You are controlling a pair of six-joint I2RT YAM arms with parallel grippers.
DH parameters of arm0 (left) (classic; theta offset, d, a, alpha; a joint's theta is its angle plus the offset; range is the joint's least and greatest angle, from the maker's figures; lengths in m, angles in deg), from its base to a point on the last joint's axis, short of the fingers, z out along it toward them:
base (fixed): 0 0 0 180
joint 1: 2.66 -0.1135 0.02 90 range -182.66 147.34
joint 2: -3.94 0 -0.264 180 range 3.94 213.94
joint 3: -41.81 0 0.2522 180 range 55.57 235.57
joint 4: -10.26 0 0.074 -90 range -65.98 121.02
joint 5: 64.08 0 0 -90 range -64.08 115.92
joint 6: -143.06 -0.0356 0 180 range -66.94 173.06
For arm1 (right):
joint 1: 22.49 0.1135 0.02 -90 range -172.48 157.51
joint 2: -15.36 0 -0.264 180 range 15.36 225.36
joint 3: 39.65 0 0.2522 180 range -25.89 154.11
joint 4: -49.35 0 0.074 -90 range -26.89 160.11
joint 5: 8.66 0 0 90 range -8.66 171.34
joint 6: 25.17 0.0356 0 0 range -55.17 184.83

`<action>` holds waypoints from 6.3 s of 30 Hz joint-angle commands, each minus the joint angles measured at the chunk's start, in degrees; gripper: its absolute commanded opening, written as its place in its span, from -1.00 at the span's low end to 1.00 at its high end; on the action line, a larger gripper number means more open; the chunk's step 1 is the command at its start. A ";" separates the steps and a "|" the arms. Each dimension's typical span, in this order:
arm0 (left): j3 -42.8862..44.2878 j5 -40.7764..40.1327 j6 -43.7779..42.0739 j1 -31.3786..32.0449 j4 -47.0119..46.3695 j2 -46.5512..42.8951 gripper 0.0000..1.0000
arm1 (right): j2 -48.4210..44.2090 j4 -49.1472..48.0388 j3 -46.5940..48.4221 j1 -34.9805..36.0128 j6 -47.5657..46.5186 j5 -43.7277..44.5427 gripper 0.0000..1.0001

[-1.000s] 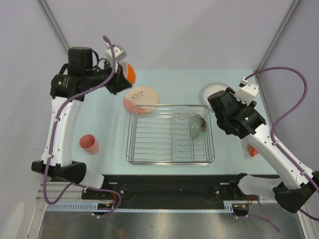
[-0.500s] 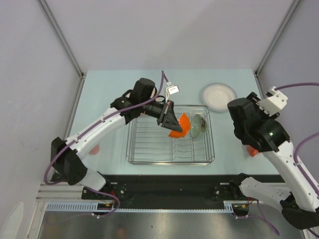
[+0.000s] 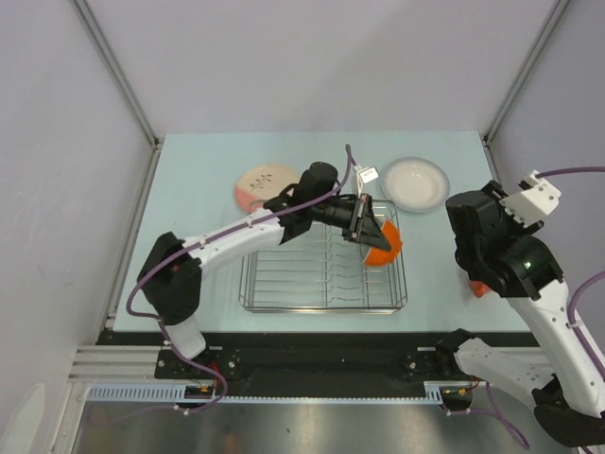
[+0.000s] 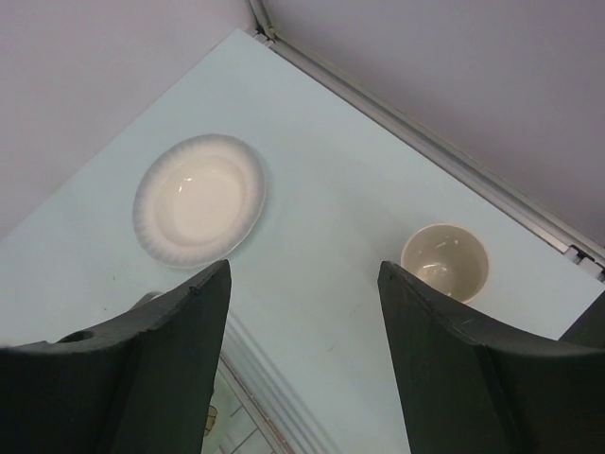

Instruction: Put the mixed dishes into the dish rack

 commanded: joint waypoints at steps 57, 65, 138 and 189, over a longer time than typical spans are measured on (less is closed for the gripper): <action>-14.21 -7.30 17.54 1.89 -22.93 2.58 1.00 | -7.91 5.52 0.52 -2.02 5.29 -8.44 0.37; -10.69 -5.72 14.81 1.98 -21.35 1.26 0.99 | -7.38 5.70 0.52 -2.02 5.38 -8.70 0.39; 22.63 -20.31 -57.61 -34.76 53.18 -10.87 1.00 | 57.65 -64.71 -12.31 -40.78 -0.16 -64.69 0.48; 9.35 -26.38 -57.96 -36.25 44.92 -13.15 0.99 | 27.69 -73.66 -7.21 -24.17 -55.32 -54.76 -1.00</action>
